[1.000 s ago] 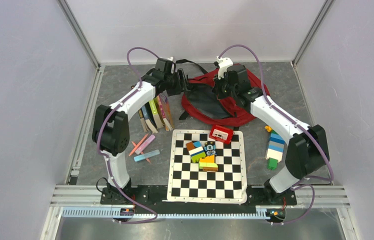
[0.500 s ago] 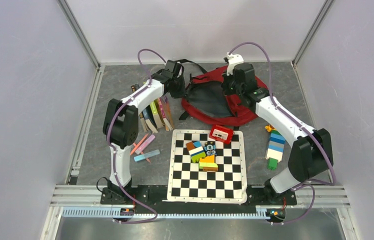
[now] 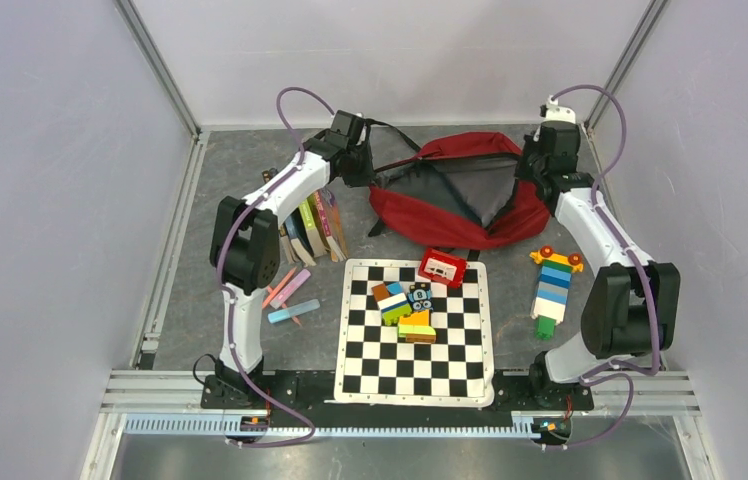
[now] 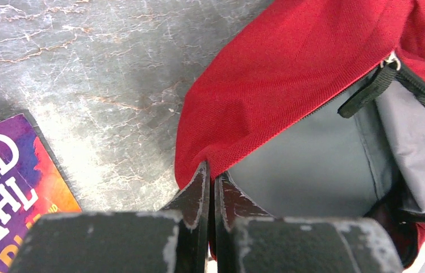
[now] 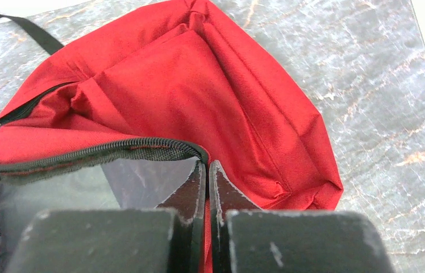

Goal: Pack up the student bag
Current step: Unzip the student bag at the center of the board, then pick up the book from the center of the board.

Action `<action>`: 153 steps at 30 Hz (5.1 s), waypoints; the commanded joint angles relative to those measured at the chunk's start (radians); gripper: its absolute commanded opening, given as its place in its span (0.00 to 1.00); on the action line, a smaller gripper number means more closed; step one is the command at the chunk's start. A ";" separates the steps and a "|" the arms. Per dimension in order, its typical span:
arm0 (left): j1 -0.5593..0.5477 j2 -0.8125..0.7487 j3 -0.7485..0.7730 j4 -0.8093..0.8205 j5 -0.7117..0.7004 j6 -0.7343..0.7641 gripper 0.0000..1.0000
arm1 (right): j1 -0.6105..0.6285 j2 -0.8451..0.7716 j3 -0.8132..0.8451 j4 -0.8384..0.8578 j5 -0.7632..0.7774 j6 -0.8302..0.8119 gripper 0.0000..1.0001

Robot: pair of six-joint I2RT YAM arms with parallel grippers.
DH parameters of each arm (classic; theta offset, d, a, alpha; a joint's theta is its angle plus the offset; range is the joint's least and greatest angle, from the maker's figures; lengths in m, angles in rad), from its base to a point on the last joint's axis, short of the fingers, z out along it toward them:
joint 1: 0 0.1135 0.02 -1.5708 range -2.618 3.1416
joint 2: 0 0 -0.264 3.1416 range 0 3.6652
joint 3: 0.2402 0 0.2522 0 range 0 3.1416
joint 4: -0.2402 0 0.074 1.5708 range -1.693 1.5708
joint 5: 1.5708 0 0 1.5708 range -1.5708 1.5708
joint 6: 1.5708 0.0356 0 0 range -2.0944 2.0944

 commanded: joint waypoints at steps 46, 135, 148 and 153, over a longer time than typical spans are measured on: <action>-0.020 0.011 0.047 0.094 0.204 0.152 0.02 | 0.285 0.373 0.412 -0.166 -0.035 -0.704 0.49; 0.065 -0.353 -0.132 -0.268 -0.215 0.048 0.63 | -0.113 0.216 0.306 -0.086 -0.344 -0.264 0.76; 0.064 -0.281 -0.128 -0.285 -0.283 0.058 0.56 | -0.113 0.246 0.354 -0.094 -0.346 -0.232 0.76; 0.065 -0.254 -0.126 -0.284 -0.273 0.058 0.55 | -0.113 0.253 0.356 -0.096 -0.346 -0.231 0.76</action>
